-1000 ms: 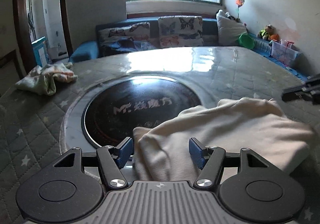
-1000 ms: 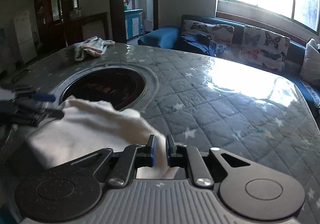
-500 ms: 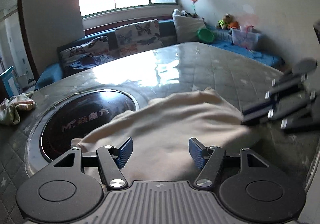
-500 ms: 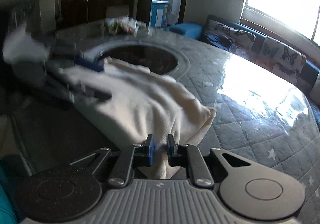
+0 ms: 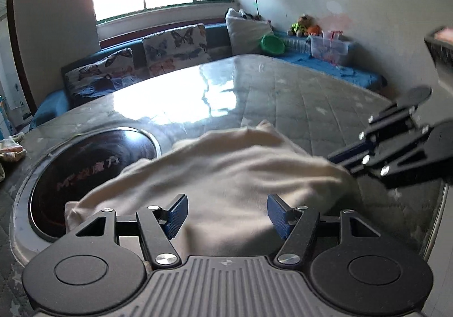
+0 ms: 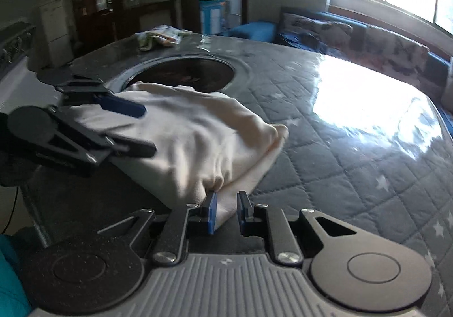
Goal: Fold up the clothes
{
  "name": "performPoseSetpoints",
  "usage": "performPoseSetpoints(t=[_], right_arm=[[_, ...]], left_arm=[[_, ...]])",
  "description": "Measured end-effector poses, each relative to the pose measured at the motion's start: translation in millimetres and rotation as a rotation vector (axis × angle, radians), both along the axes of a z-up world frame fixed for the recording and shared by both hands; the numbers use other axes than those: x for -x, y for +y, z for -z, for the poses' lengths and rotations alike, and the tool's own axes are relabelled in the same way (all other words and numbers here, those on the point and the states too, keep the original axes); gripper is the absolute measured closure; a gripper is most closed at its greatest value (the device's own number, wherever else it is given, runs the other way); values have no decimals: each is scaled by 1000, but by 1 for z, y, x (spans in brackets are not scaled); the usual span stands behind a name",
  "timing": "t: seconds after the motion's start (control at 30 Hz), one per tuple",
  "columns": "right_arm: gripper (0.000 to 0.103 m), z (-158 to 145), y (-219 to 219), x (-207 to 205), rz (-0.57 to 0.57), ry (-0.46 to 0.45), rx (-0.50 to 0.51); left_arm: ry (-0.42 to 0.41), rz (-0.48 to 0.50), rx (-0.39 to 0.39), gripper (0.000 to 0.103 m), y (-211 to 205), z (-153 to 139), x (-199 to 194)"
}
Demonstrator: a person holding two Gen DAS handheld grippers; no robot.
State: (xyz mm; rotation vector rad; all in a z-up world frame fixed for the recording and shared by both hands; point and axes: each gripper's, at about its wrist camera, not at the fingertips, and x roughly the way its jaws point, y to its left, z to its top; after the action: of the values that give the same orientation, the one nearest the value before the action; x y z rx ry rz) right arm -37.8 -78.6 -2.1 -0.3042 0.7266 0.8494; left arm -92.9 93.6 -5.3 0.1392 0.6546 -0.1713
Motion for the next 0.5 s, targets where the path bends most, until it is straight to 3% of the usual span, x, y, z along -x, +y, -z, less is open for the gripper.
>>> performPoseSetpoints(t=[0.5], right_arm=[[87,-1,-9,-1,-93,-3,-87]], left_arm=[[3,-26,-4,33,0,-3,-3]])
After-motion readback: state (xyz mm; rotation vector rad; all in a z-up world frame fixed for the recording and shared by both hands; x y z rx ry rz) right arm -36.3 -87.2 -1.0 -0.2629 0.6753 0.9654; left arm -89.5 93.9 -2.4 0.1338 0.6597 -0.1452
